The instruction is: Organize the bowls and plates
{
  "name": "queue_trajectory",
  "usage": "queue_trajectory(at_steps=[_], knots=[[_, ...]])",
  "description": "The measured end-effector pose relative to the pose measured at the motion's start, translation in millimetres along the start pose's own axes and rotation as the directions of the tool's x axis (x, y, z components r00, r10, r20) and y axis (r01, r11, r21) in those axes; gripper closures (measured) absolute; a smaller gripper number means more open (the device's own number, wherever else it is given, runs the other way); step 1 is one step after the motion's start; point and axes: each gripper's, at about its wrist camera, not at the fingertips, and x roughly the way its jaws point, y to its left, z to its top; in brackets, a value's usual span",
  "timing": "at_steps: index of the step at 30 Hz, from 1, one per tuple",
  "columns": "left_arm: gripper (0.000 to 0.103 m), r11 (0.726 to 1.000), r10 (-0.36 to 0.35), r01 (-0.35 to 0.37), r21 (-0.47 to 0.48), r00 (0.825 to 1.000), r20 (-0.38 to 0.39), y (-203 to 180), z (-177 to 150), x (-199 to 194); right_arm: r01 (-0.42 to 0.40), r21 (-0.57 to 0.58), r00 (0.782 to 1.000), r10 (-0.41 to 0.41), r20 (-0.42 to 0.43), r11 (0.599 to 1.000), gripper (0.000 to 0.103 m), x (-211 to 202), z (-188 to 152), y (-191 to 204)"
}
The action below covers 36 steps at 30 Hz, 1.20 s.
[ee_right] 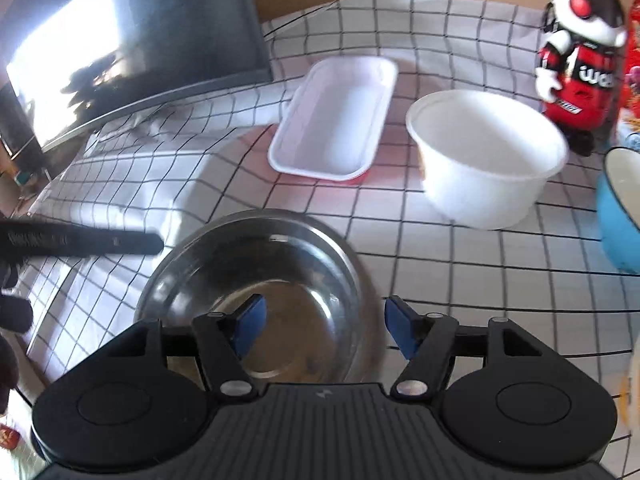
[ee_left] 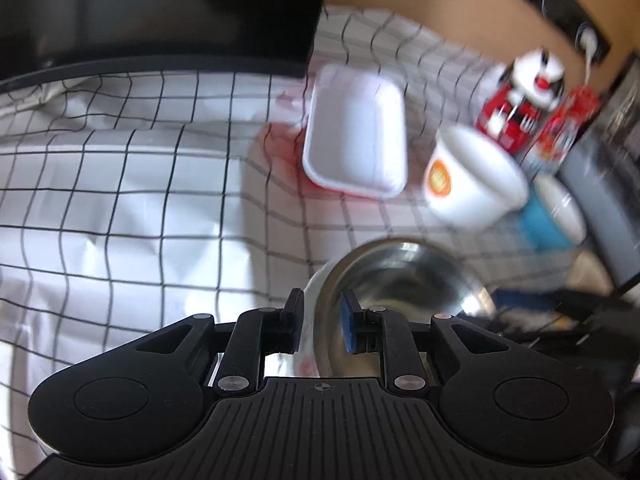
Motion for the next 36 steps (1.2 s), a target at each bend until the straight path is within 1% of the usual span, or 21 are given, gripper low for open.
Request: queue_trajectory(at_steps=[2,5,7,9,10,13,15,18,20,22,23,24,26,28,32,36], knots=[[0.081,0.999,0.034,-0.033,0.020,0.999,-0.035,-3.1,-3.8,8.4,0.008,0.011,1.000,-0.008,-0.002,1.000,0.037,0.0,-0.4,-4.1],[0.076,0.999,0.044,-0.042,0.018,0.996,-0.079,-1.1,-8.4,18.0,0.006,0.039,1.000,-0.004,-0.030,0.999,0.037,6.5,-2.7,-9.5],[0.068,0.999,0.034,-0.034,-0.002,0.994,-0.103,3.7,-11.8,23.7,-0.012,0.071,0.998,0.016,-0.062,0.997,0.037,15.4,-5.5,-12.4],[0.065,0.999,0.020,-0.024,-0.031,0.993,-0.116,9.7,-14.4,28.2,-0.032,0.101,0.995,0.041,-0.092,0.994,0.037,24.5,-9.0,-13.5],[0.064,0.999,0.010,-0.016,-0.048,0.993,-0.121,12.7,-15.4,30.6,-0.042,0.113,0.993,0.054,-0.105,0.993,0.035,29.1,-10.8,-12.8],[0.061,0.993,-0.025,0.008,-0.119,0.990,-0.136,22.0,-19.4,38.8,-0.042,0.123,0.989,0.058,-0.135,0.992,0.035,39.6,-15.5,-10.1],[0.061,0.990,-0.027,0.007,-0.140,0.989,-0.144,23.4,-22.4,42.4,-0.056,0.137,0.985,0.077,-0.154,0.989,0.035,44.9,-18.5,-11.2],[0.060,0.991,-0.013,-0.008,-0.134,0.988,-0.157,19.8,-23.1,45.8,-0.060,0.125,0.984,0.079,-0.159,0.990,0.038,43.2,-18.3,-10.4],[0.060,0.991,-0.002,-0.020,-0.130,0.987,-0.162,17.1,-20.6,47.0,-0.075,0.137,0.981,0.098,-0.169,0.988,0.040,42.3,-17.3,-14.4],[0.060,0.991,-0.008,-0.014,-0.133,0.987,-0.163,13.1,-17.7,46.2,-0.098,0.160,0.974,0.128,-0.189,0.982,0.044,41.2,-15.7,-18.6],[0.056,0.993,-0.015,-0.005,-0.122,0.987,-0.158,8.7,-15.5,44.5,-0.113,0.171,0.970,0.146,-0.196,0.979,0.045,40.7,-15.1,-21.0],[0.055,0.994,-0.001,-0.017,-0.104,0.986,-0.165,3.1,-13.2,44.9,-0.118,0.176,0.969,0.152,-0.197,0.977,0.045,40.3,-14.6,-22.6],[0.055,0.996,0.019,-0.034,-0.078,0.982,-0.187,-7.9,-9.9,50.5,-0.108,0.166,0.972,0.139,-0.190,0.980,0.045,36.9,-14.1,-26.3],[0.055,0.997,0.010,-0.026,-0.078,0.981,-0.193,-17.9,-6.4,56.4,-0.084,0.159,0.977,0.113,-0.182,0.984,0.045,32.8,-14.1,-32.3],[0.055,0.997,-0.041,0.026,-0.077,0.978,-0.204,-42.1,2.7,69.4,-0.046,0.200,0.980,0.083,-0.179,0.979,0.045,23.0,-17.7,-61.2],[0.056,0.994,-0.089,0.075,-0.075,0.977,-0.196,-67.7,8.5,82.2,0.009,0.226,0.985,0.030,-0.171,0.974,0.045,15.2,-17.8,-90.4]])
